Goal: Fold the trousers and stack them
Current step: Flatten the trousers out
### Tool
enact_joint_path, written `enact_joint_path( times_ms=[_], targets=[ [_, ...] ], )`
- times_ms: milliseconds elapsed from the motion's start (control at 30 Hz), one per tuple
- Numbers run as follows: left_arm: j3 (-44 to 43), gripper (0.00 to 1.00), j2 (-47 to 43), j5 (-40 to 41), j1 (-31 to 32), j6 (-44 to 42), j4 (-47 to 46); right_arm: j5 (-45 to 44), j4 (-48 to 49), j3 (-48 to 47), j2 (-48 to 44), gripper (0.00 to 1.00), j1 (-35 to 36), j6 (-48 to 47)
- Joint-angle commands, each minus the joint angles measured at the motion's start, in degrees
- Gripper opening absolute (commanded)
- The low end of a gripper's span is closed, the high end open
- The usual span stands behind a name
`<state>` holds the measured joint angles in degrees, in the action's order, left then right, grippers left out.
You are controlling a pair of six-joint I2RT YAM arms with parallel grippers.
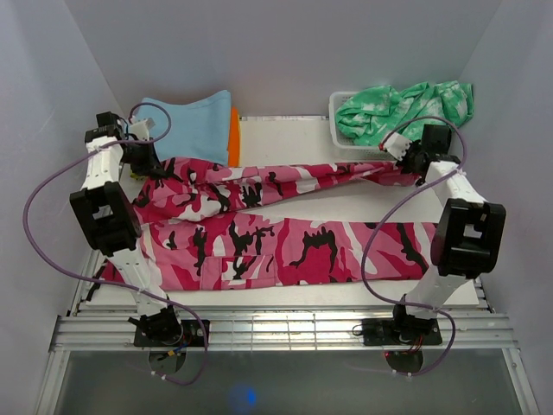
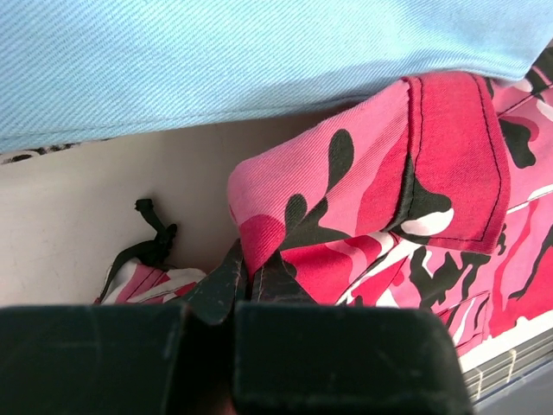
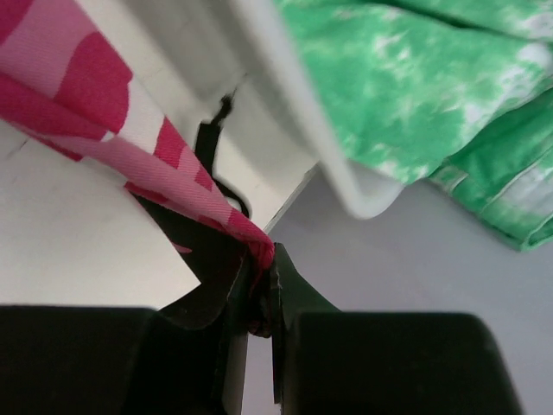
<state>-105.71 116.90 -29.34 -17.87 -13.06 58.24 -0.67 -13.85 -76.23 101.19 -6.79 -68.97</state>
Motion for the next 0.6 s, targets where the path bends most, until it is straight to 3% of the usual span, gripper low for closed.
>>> enact_joint_path(
  times_ms=[0,67,200,233,300,333,367,433,567],
  targets=[
    [0.0,0.00,-2.2,5.2,-1.6,-4.8,-0.6,-1.5,2.2,9.3,-8.1,0.08,-3.8,-9.8],
    [1.6,0.00,-2.2,4.6,-1.7,-5.9,0.6,-2.1,2.2,16.8,-11.3,0.08,-5.2,-14.1],
    [4.1,0.02,-1.9,5.1,-1.6,-9.5,4.2,-2.1,-4.2,20.9,-12.9,0.10,-8.4,-20.2],
    [4.2,0.17,-1.5,6.5,-1.7,-10.7,4.9,-2.5,-9.5,20.7,-12.5,0.19,-8.7,-20.4],
    [3.6,0.43,-1.1,6.7,-1.9,-11.2,6.4,-3.3,-14.4,17.6,-10.5,0.78,-8.7,-18.1],
    [3.4,0.54,-1.9,6.1,-2.4,-11.5,6.4,-2.9,-21.8,15.1,-9.5,0.92,-8.7,-17.0],
    [3.1,0.82,-2.6,4.5,-2.7,-11.3,6.3,-2.2,-25.5,12.2,-8.6,0.90,-8.7,-15.5],
    [1.5,0.98,-4.9,3.1,-3.1,-11.1,6.1,2.2,-33.3,0.8,-4.9,0.90,-8.7,-10.6],
    [-0.1,0.98,-8.5,1.6,-4.1,-11.6,7.5,10.1,-47.4,-17.3,0.1,0.95,-8.5,-2.2]
  ],
)
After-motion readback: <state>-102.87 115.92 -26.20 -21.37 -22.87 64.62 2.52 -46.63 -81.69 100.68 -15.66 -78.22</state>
